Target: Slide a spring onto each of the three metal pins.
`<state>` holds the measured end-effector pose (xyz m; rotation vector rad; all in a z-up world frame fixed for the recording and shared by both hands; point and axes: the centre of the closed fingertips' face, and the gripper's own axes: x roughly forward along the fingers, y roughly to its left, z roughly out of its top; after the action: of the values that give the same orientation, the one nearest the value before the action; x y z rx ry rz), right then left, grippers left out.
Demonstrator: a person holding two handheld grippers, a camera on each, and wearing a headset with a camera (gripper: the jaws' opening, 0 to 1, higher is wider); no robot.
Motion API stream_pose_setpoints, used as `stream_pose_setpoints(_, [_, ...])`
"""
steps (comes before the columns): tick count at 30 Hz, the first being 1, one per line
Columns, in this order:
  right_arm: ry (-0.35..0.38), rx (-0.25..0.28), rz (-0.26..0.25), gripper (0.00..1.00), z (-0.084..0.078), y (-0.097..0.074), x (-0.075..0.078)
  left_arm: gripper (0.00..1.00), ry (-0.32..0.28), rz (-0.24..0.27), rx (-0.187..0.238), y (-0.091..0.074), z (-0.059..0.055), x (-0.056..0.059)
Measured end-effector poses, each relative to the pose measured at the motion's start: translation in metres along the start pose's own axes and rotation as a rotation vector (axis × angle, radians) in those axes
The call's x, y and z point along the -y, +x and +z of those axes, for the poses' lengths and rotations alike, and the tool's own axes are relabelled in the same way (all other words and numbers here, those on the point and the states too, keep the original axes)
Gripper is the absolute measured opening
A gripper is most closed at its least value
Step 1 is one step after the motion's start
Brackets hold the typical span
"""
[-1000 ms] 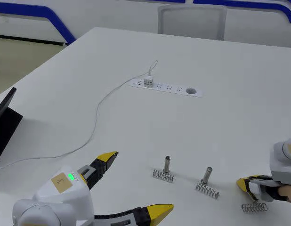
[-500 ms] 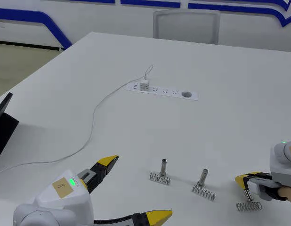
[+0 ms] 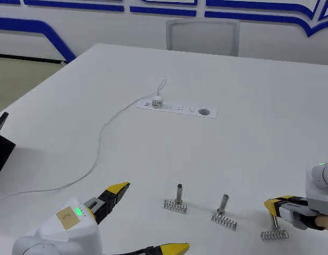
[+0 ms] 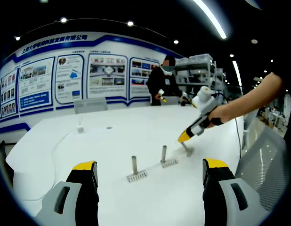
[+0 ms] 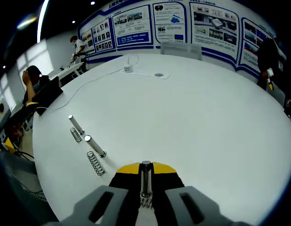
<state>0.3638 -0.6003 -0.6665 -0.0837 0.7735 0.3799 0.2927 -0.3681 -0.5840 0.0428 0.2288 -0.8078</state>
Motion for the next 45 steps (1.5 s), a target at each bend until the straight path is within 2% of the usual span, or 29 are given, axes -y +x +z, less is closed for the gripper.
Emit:
stream_pose_setpoints(10, [-0.008, 0.023, -0.005, 0.07, 0.004, -0.005, -0.001, 0.94, 0.016, -0.007, -0.008, 0.0, -0.001, 0.002])
stream_pose_setpoints(13, [0.012, 0.033, 0.002, 0.07, 0.003, -0.006, -0.002, 0.94, 0.015, -0.006, -0.006, 0.0, -0.001, 0.002])
stream_pose_setpoints(24, [-0.027, 0.078, -0.005, 0.08, 0.002, -0.009, -0.006, 0.94, 0.031, -0.01, -0.015, 0.001, -0.002, 0.003])
stream_pose_setpoints(26, [-0.1, 0.083, -0.017, 0.08, 0.003, -0.01, -0.006, 0.94, 0.03, -0.013, -0.015, 0.001, -0.002, 0.004])
stream_pose_setpoints(29, [-0.133, 0.1, -0.013, 0.08, 0.001, -0.011, -0.01, 0.94, 0.033, -0.012, -0.015, 0.001, -0.002, 0.003])
stream_pose_setpoints(35, [-0.106, 0.121, -0.02, 0.08, -0.001, -0.015, -0.008, 0.94, 0.03, -0.012, -0.018, 0.001, -0.003, 0.003])
stream_pose_setpoints(42, [-0.079, 0.122, -0.02, 0.09, -0.004, -0.019, -0.008, 0.94, 0.039, -0.021, -0.024, 0.001, -0.004, 0.005])
stream_pose_setpoints(45, [-0.059, 0.117, -0.022, 0.14, -0.005, -0.02, -0.006, 0.94, 0.046, -0.024, -0.025, 0.001, -0.003, 0.006])
